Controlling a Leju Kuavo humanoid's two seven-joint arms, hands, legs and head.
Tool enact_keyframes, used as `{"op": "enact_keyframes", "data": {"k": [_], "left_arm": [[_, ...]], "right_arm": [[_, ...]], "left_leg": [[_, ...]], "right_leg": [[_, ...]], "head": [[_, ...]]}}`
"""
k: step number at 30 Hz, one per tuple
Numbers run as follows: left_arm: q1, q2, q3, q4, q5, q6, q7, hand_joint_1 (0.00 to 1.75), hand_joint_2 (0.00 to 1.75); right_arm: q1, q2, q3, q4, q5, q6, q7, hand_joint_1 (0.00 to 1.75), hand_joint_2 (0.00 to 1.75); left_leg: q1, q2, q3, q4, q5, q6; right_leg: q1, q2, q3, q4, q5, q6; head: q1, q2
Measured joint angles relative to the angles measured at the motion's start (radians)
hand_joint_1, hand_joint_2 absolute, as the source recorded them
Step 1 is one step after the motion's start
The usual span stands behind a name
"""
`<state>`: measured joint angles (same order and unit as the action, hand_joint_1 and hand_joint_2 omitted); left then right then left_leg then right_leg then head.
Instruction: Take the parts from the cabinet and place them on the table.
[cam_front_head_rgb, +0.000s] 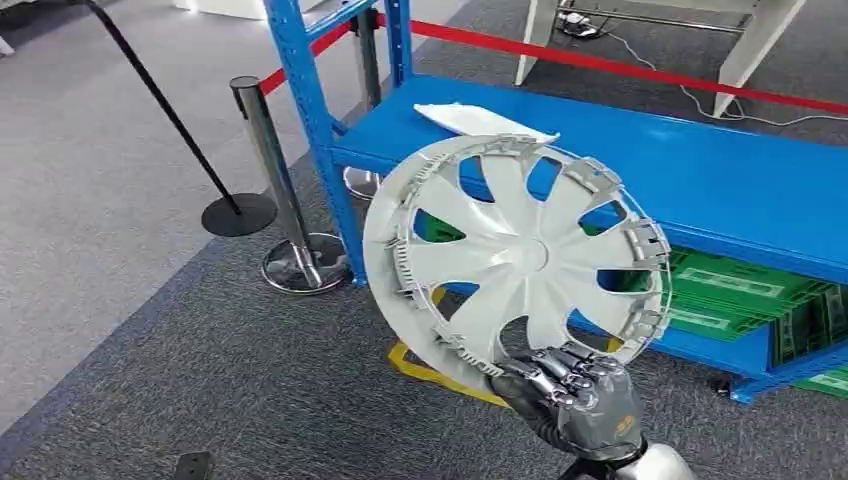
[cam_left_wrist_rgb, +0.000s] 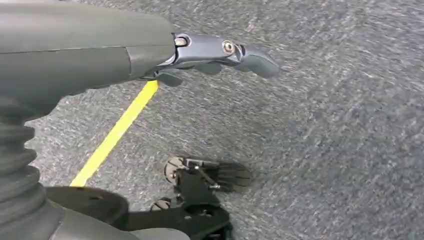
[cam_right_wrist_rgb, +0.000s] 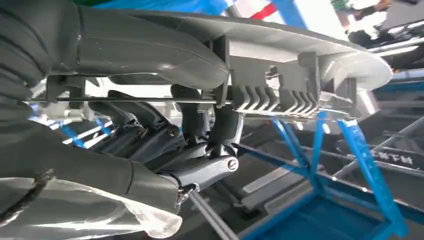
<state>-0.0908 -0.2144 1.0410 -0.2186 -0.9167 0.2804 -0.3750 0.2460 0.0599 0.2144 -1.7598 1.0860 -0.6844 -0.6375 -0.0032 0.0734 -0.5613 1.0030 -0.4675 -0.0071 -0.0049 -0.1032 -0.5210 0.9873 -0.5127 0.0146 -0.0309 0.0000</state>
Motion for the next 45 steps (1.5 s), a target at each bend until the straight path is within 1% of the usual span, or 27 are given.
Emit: {"op": "enact_keyframes", "data": {"k": [3,4,5,6,8,10,12,13,14,18,19,21,23,24,25,27,28,29,30,34,36,38,39,40,43,44,45], "left_arm": [[0.006,-0.001,0.005,0.000,0.004,0.005,0.005,0.00,1.75],[0.008,-0.003,0.006,0.000,0.005,0.006,0.006,0.00,1.75],[0.005,-0.004,0.006,0.000,0.005,0.010,0.006,0.00,1.75],[0.002,-0.005,0.006,0.000,0.006,0.011,0.005,0.00,1.75],[0.001,-0.008,0.011,0.000,0.018,0.016,-0.007,0.00,1.75],[0.003,-0.009,0.022,0.000,0.027,0.016,-0.020,0.00,1.75],[0.002,-0.009,0.025,0.000,0.029,0.016,-0.024,0.00,1.75],[0.001,-0.010,0.026,0.000,0.029,0.016,-0.025,0.00,1.75],[0.001,-0.013,0.028,0.000,0.029,0.016,-0.027,0.00,1.75],[0.000,-0.016,0.040,0.000,0.039,0.017,-0.052,0.00,1.75],[0.000,-0.013,0.043,0.000,0.039,0.017,-0.055,0.00,1.75],[-0.006,-0.017,0.045,0.000,0.038,0.015,-0.057,0.00,1.75],[-0.008,-0.017,0.046,0.000,0.033,0.013,-0.056,0.00,1.75],[-0.008,-0.017,0.047,0.000,0.030,0.012,-0.055,0.00,1.75],[-0.006,-0.017,0.047,0.000,0.029,0.010,-0.054,0.00,1.75],[-0.005,-0.017,0.048,0.000,0.029,0.005,-0.054,0.00,1.75],[-0.007,-0.016,0.048,0.000,0.029,0.005,-0.055,0.00,1.75],[-0.008,-0.016,0.048,0.000,0.029,0.004,-0.055,0.00,1.75],[-0.012,-0.016,0.048,0.000,0.029,0.000,-0.057,0.00,1.75],[-0.013,-0.015,0.061,0.000,0.060,-0.002,-0.077,0.00,1.75],[-0.016,-0.014,0.068,0.000,0.066,-0.001,-0.078,0.00,1.75],[-0.019,-0.014,0.071,0.000,0.055,0.002,-0.063,0.00,1.75],[-0.017,-0.014,0.071,0.000,0.051,0.005,-0.058,0.00,1.75],[-0.015,-0.014,0.071,0.000,0.047,0.006,-0.053,0.00,1.75],[-0.015,-0.013,0.071,0.000,0.047,0.010,-0.052,0.00,1.75],[-0.015,-0.013,0.071,0.000,0.047,0.010,-0.052,0.00,1.75],[-0.015,-0.014,0.071,0.000,0.047,0.010,-0.051,0.00,1.75]], "right_arm": [[0.005,0.016,-0.006,-0.010,-0.017,0.000,-0.007,1.75,1.75],[0.005,0.019,-0.010,-0.014,-0.020,0.000,-0.008,1.75,1.75],[0.007,0.022,-0.012,-0.015,-0.026,0.000,-0.010,1.75,1.75],[0.012,0.024,-0.012,-0.015,-0.037,0.000,-0.011,1.75,1.75],[0.023,0.024,-0.013,-0.015,-0.064,0.000,-0.011,1.75,1.75],[0.030,0.026,-0.013,-0.015,-0.075,0.000,-0.012,1.75,1.75],[0.036,0.029,-0.013,-0.016,-0.078,0.000,-0.012,1.75,1.75],[0.037,0.029,-0.013,-0.016,-0.078,0.000,-0.012,1.75,1.75],[0.036,0.029,-0.013,-0.016,-0.080,0.000,-0.012,1.75,1.75],[0.044,0.039,-0.009,-0.021,-0.111,0.000,-0.013,1.75,1.75],[0.043,0.045,-0.007,-0.021,-0.111,0.000,-0.013,1.75,1.75],[0.046,0.054,-0.001,-0.021,-0.116,0.000,-0.013,1.75,1.75],[0.046,0.059,-0.001,-0.021,-0.122,0.000,-0.013,1.75,1.75],[0.044,0.061,-0.001,-0.020,-0.123,0.000,-0.013,1.75,1.75],[0.041,0.063,-0.001,-0.018,-0.125,0.000,-0.013,1.75,1.75],[0.033,0.065,-0.001,-0.018,-0.130,0.000,-0.013,1.75,1.75],[0.029,0.068,0.000,-0.018,-0.131,0.000,-0.013,1.75,1.75],[0.026,0.069,0.000,-0.018,-0.131,0.000,-0.013,1.75,1.75],[0.025,0.070,0.001,-0.018,-0.132,0.000,-0.013,1.75,1.75],[-0.002,0.070,0.009,-0.013,-0.145,0.000,-0.013,1.75,1.75],[-0.023,0.070,0.011,-0.007,-0.150,-0.001,-0.013,1.75,1.75],[-0.027,0.070,0.010,0.002,-0.153,-0.001,-0.013,1.75,1.75],[-0.029,0.070,0.010,0.004,-0.154,-0.001,-0.013,1.75,1.75],[-0.032,0.070,0.011,0.007,-0.153,-0.001,-0.013,1.75,1.75],[-0.037,0.070,0.011,0.010,-0.154,-0.001,-0.013,1.75,1.75],[-0.039,0.070,0.012,0.010,-0.154,-0.001,-0.013,1.75,1.75],[-0.040,0.070,0.012,0.011,-0.155,-0.001,-0.013,1.75,1.75]], "left_leg": [[-0.002,-0.032,-0.008,-0.003,0.003,0.019],[0.004,-0.042,-0.004,-0.010,0.009,0.027],[0.005,-0.052,-0.006,-0.009,0.010,0.034],[0.005,-0.065,-0.009,-0.009,0.013,0.039],[0.000,-0.091,-0.013,-0.009,0.015,0.042],[-0.003,-0.117,-0.012,-0.008,0.015,0.043],[-0.005,-0.147,-0.009,-0.006,0.015,0.042],[-0.005,-0.160,-0.009,-0.004,0.015,0.042],[-0.008,-0.167,-0.015,0.000,0.015,0.037],[0.002,-0.212,-0.036,0.003,0.026,0.011],[0.001,-0.193,-0.038,0.015,0.017,0.008],[-0.004,-0.108,-0.083,0.114,-0.048,-0.006],[0.003,-0.085,-0.157,0.273,-0.118,-0.015],[0.006,-0.082,-0.179,0.321,-0.129,-0.018],[0.010,-0.080,-0.175,0.318,-0.115,-0.020],[0.012,-0.070,-0.109,0.189,-0.038,-0.018],[0.010,-0.047,-0.052,0.085,0.007,-0.013],[0.003,0.010,-0.018,0.018,0.012,-0.006],[-0.007,0.017,-0.015,0.005,0.008,0.003],[-0.001,-0.033,-0.021,-0.002,0.016,0.026],[0.001,-0.052,-0.021,-0.004,0.019,0.037],[0.000,-0.081,-0.025,-0.003,0.021,0.042],[-0.001,-0.094,-0.025,-0.002,0.021,0.042],[-0.002,-0.109,-0.024,-0.002,0.021,0.042],[-0.001,-0.153,-0.020,0.002,0.020,0.040],[0.000,-0.167,-0.020,0.006,0.017,0.036],[-0.001,-0.174,-0.027,0.008,0.018,0.030]], "right_leg": [[-0.003,-0.030,0.007,-0.002,-0.003,0.017],[-0.009,-0.002,-0.002,0.010,-0.021,0.025],[-0.010,0.052,-0.023,0.057,-0.055,0.024],[-0.011,0.082,-0.062,0.139,-0.097,0.025],[-0.008,0.100,-0.145,0.304,-0.157,0.024],[-0.006,0.102,-0.156,0.310,-0.123,0.018],[-0.006,0.114,-0.084,0.147,-0.024,0.008],[-0.007,0.141,-0.043,0.058,0.016,0.003],[-0.013,0.202,-0.026,0.026,0.001,-0.002],[-0.007,0.170,-0.021,0.013,0.008,-0.007],[-0.017,0.151,-0.017,0.006,0.013,-0.014],[-0.015,0.121,-0.013,0.005,0.009,-0.023],[-0.014,0.089,-0.014,0.006,0.007,-0.025],[-0.014,0.074,-0.013,0.006,0.006,-0.025],[-0.014,0.062,-0.012,0.006,0.005,-0.024],[-0.014,0.039,-0.008,0.006,0.002,-0.019],[-0.014,0.027,-0.002,0.006,-0.002,-0.015],[-0.011,0.018,0.001,0.006,-0.005,-0.010],[-0.003,0.009,0.000,0.011,-0.010,-0.002],[-0.005,-0.028,0.004,0.007,-0.020,0.018],[-0.010,0.069,-0.030,0.088,-0.076,0.021],[-0.010,0.097,-0.118,0.264,-0.149,0.023],[-0.008,0.100,-0.153,0.324,-0.161,0.023],[-0.008,0.101,-0.166,0.335,-0.145,0.022],[-0.009,0.115,-0.094,0.146,-0.011,0.014],[-0.013,0.158,-0.054,0.046,0.027,0.011],[-0.019,0.205,-0.047,0.037,0.005,0.009]], "head": [[-0.002,0.000],[0.000,0.000],[0.005,0.000],[0.011,0.000],[0.011,0.000],[0.011,0.000],[0.011,0.000],[0.011,0.000],[0.009,0.000],[0.010,0.000],[0.011,0.000],[-0.003,0.000],[-0.001,0.000],[-0.002,0.000],[-0.002,0.000],[-0.002,0.000],[-0.002,0.000],[-0.002,0.000],[-0.003,0.000],[-0.001,0.000],[0.009,0.000],[0.014,0.000],[0.014,0.000],[0.013,0.000],[0.014,0.000],[0.014,0.000],[0.011,0.000]]}}
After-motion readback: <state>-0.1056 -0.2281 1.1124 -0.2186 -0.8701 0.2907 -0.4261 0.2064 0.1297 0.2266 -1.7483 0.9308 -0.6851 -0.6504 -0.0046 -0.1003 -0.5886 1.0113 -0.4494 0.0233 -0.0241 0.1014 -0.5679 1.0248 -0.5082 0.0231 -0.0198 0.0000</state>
